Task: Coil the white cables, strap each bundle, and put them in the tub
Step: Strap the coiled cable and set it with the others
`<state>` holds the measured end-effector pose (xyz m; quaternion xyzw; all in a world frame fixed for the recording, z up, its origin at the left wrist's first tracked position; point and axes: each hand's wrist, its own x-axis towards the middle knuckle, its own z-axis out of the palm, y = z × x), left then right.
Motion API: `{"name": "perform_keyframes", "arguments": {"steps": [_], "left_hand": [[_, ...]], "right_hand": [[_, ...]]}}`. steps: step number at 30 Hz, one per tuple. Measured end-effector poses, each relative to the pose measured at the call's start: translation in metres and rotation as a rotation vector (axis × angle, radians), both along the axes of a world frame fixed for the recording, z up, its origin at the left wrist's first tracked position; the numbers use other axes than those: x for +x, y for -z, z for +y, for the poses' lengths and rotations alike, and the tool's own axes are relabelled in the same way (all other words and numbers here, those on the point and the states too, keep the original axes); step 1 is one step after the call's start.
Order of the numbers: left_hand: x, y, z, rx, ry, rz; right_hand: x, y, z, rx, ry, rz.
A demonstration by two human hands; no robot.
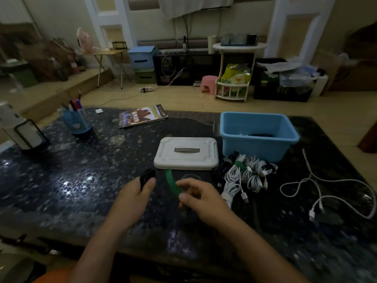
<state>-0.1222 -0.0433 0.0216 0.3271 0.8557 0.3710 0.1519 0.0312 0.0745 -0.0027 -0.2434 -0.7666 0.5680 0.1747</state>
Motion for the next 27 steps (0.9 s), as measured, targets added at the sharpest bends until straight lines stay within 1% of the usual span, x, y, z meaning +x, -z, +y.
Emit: {"name": "perform_keyframes", "arguments": {"steps": [3,6,9,13,16,22,24,27], "left_hand": [[0.013,-0.004,0.012,0.017,0.038,-0.040],[0.029,-0.004,0.029,0.076,0.114,-0.147],[0.054,-0.008,0.049,0.134,0.250,-0.211],[0.095,-0.015,0.074,0.102,0.420,-0.220],[0.118,-0.017,0.087,0.070,0.526,-0.193],[0.143,-0.019,0.107,0.008,0.722,-0.101],[0.151,-0.026,0.110,-0.016,0.771,-0.116],[0.159,-0.032,0.113,-0.032,0.816,-0.187]], "right_hand": [[0.020,-0.020,0.007,-0.211,-0.003,0.137],[0.042,-0.033,0.015,-0.278,0.000,0.196],[0.064,-0.036,0.026,-0.253,0.017,0.217],[0.087,-0.036,0.039,-0.185,0.070,0.233],[0.104,-0.035,0.044,-0.102,0.087,0.224],[0.131,-0.029,0.051,-0.004,0.197,0.201],[0.136,-0.028,0.053,-0.016,0.210,0.184],[0.146,-0.030,0.061,-0.059,0.209,0.181]]}}
